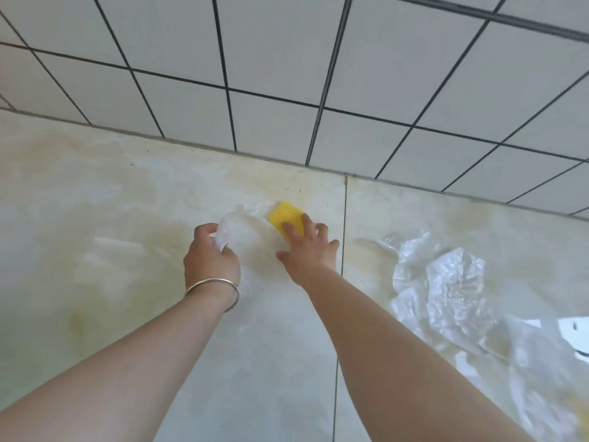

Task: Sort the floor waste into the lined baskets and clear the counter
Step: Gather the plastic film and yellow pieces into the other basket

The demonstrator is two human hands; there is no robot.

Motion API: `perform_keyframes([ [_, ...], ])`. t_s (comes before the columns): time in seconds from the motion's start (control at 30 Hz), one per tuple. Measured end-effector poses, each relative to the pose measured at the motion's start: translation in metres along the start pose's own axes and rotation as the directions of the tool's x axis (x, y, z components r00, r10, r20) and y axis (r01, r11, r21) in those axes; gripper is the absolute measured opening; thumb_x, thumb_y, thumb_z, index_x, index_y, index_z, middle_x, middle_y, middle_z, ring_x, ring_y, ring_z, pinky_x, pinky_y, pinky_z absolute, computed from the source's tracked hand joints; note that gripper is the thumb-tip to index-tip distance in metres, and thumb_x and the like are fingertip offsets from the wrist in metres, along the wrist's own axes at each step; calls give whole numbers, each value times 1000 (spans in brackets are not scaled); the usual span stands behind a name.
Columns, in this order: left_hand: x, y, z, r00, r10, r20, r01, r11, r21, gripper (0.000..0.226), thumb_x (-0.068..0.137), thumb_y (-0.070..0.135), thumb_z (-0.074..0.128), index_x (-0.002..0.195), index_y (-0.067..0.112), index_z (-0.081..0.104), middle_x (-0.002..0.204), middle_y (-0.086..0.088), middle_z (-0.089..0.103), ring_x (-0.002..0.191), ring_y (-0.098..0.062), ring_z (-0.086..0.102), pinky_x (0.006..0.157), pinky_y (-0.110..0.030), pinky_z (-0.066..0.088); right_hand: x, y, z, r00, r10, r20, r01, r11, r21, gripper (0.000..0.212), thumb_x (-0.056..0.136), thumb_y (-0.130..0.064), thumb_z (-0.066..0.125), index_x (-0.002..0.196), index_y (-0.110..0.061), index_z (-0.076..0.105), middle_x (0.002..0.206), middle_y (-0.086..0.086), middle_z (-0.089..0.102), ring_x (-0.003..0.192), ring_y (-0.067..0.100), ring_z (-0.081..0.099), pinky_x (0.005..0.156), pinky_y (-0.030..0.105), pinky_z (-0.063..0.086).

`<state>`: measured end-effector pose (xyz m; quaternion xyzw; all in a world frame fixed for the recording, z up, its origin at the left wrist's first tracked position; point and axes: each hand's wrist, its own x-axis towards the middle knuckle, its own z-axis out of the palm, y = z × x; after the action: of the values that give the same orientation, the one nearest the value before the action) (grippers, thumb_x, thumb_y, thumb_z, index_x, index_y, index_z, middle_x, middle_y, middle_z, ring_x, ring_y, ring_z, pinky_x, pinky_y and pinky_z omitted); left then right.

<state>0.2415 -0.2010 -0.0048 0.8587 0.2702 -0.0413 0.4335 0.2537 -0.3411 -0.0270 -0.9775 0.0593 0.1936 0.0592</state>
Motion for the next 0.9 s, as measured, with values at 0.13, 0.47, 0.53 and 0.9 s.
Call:
perform_keyframes([
  [0.13, -10, -9, 1, 999, -43, -15, 43, 998, 35, 30, 86, 4, 42, 111, 17, 52, 108, -12, 67, 101, -34, 63, 89, -40, 49, -26, 3, 10, 999, -48, 23, 43, 983, 179, 43, 86, 4, 42, 123, -16, 47, 134, 7, 31, 109, 31, 41, 76, 35, 44],
  [0.47, -108, 52, 41, 989, -78, 122, 88, 993, -80, 26, 93, 14, 45, 117, 21, 48, 85, 1, 64, 82, -17, 58, 59, -20, 38, -127, 93, -38, 961, 277, 22, -177, 548, 817, 30, 88, 2, 36, 103, -17, 54, 95, -1, 51, 81, 18, 46, 67, 30, 41],
  [0.53, -131, 71, 58, 980, -45, 195, 62, 995, -80, 24, 93, 16, 46, 116, 20, 50, 85, -3, 64, 76, -17, 60, 60, -22, 36, -145, 128, -53, 939, 344, 9, -183, 477, 860, 30, 88, 2, 36, 94, -24, 50, 82, -6, 53, 73, 15, 47, 59, 25, 38],
  [0.9, -220, 128, 154, 839, 281, 465, -401, 898, 180, 37, 91, 14, 49, 128, 19, 49, 125, -9, 54, 110, -29, 53, 82, -27, 38, -231, 314, -33, 560, 828, -38, -435, 333, 837, 22, 97, -19, 41, 103, -3, 56, 95, 18, 57, 94, 36, 48, 73, 36, 33],
])
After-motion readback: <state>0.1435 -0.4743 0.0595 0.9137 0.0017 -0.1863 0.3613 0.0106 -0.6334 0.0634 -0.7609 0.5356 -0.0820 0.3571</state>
